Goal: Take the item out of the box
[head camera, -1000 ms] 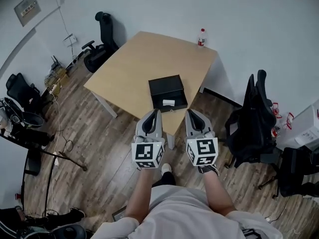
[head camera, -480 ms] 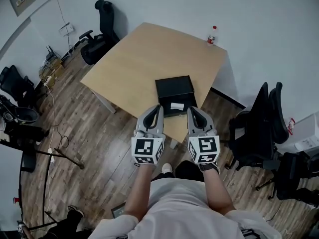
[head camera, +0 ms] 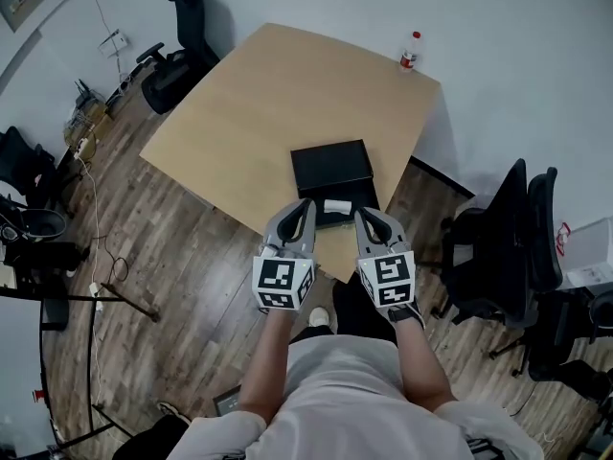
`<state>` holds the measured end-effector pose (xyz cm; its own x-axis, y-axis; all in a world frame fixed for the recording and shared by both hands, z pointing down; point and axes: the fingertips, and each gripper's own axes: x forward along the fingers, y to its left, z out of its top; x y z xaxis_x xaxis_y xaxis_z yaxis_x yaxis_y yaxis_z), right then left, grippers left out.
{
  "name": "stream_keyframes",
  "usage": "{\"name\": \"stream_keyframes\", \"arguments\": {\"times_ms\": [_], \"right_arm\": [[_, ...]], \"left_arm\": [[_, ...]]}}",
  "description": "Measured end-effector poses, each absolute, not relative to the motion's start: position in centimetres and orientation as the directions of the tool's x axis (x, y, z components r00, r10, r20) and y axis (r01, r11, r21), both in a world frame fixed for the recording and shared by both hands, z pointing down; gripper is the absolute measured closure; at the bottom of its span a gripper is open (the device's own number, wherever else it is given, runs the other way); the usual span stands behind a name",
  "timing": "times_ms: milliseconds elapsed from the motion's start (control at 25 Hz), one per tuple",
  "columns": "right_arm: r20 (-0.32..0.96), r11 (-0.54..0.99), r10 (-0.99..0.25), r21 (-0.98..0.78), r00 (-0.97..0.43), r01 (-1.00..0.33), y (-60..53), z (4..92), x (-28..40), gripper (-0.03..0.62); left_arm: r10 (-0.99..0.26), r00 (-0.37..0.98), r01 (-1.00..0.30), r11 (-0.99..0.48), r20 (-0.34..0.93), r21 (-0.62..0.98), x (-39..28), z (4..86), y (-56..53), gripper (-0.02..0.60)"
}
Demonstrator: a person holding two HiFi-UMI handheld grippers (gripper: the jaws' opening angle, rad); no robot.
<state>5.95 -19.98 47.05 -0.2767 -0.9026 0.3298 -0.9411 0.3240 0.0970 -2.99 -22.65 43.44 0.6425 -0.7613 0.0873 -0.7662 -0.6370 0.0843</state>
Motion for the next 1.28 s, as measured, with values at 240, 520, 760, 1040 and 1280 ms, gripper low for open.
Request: {"name": "stream_keyframes", "arguments": {"times_ms": [240,520,760,1040,1280], "right_arm": [[0.489,0.443,-0.805,0.118,-0.336,-0.889,-22.2,52.8,6.6,0.58],[0.579,0.547,-0.712,0.101,-0.398,-0.831,-23.7,57.4,6.4,0.579],[0.641,0.606,-0.655,0.128,-0.401,-0.785,-24.9,60.5,7.3,0.579],[0.699,0.663,-0.582,0.113,-0.415,-0.74,-26.2,63.5,8.1,0.53],[0.744,0.729,-0.51,0.106,-0.433,-0.676,-27.7,65.6,7.6,0.462]], "left_arm": [[-0.765,0.633,-0.774,-0.626,0.119,0.1,-1.5,45.5,-25.7,0.574],[-0.754,0.628,-0.778,-0.616,0.194,0.124,-0.6,49.4,-27.8,0.574],[-0.76,0.609,-0.792,-0.597,0.225,0.129,-0.3,50.9,-29.3,0.574],[-0.776,0.578,-0.815,-0.563,0.254,0.135,-0.9,52.2,-30.7,0.574],[-0.78,0.556,-0.83,-0.541,0.287,0.138,-1.6,53.5,-32.1,0.574]]}}
